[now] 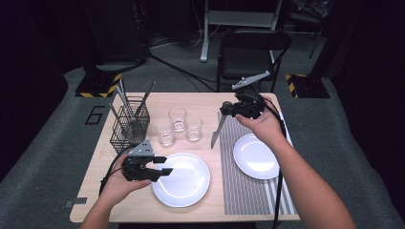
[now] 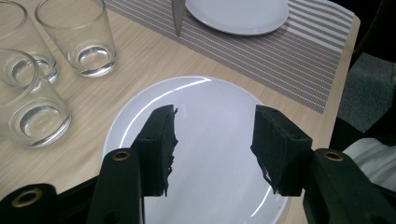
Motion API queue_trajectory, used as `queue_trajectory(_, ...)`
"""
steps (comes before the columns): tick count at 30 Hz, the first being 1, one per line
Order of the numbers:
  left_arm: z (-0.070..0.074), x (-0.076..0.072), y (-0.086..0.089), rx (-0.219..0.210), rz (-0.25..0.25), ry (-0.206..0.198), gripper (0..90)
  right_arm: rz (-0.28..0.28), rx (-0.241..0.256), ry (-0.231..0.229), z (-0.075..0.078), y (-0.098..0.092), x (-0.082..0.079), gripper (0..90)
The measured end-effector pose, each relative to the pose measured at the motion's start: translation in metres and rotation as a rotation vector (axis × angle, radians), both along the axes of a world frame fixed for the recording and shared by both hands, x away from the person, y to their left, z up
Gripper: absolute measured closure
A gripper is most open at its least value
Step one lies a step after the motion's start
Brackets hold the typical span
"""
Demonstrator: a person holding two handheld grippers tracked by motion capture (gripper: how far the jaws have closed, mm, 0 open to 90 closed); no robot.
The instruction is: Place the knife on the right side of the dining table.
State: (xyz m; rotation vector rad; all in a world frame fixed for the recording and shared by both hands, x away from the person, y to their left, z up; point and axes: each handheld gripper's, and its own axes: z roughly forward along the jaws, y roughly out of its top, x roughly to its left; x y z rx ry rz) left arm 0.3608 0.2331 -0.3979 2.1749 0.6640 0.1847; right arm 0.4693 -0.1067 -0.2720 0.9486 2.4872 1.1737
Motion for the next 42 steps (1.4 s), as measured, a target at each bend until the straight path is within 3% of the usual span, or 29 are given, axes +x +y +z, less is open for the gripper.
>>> queue_trajectory(12,-0.002,0.0,0.0,0.002,0.001,0.002,48.8,-0.077,0.022,0.008,-0.008,-0.014,0.017,83.9)
queue_trajectory(13,-0.002,0.0,0.0,0.002,0.002,0.003,48.8,-0.096,0.029,0.025,-0.008,-0.015,0.017,83.9)
queue_trajectory(27,-0.002,0.0,0.002,0.003,0.007,0.005,48.8,-0.206,0.079,0.055,-0.015,-0.035,0.038,83.9)
queue_trajectory(42,-0.003,0.0,0.003,0.011,0.008,0.001,48.9,-0.291,0.126,0.078,-0.024,-0.051,0.055,83.9)
